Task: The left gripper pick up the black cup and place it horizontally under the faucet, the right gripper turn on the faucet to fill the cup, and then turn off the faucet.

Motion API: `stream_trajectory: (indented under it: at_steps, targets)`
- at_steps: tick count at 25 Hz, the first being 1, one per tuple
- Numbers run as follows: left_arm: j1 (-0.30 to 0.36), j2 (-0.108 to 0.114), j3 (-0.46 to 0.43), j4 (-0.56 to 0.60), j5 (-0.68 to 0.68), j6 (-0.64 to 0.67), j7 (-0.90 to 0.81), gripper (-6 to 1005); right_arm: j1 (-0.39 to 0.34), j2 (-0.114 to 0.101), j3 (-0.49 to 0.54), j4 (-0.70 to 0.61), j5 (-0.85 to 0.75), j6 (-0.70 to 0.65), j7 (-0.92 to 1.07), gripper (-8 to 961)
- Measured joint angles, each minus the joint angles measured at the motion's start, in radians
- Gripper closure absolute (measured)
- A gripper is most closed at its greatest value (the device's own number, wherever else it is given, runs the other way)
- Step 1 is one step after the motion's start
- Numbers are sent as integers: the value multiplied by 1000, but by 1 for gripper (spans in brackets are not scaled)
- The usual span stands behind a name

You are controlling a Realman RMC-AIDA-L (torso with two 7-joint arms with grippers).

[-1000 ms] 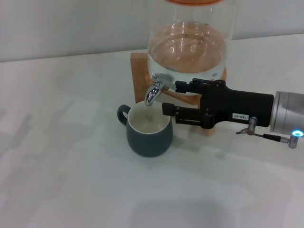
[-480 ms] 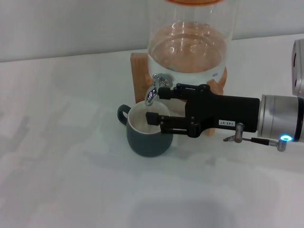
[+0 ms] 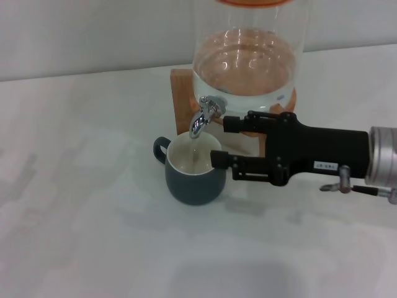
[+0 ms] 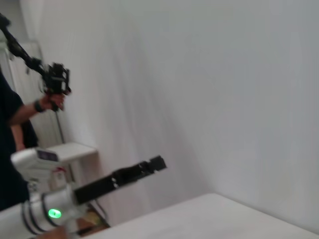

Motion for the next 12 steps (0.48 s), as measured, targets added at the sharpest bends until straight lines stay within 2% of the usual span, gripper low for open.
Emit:
stream_trajectory:
  at_steps: [4,8,12]
  targets:
    - [-5,1,0,2,0,0,-5,186,-14,0,10,-1,8,83,2,233]
    - [4,1,5,42,5,-12,-24,186,-20,1,-11,-2,22,102,2,233]
    - [12,1,3,50,4,-36,-30,186,-25,3,-75,-26,31,79,2,233]
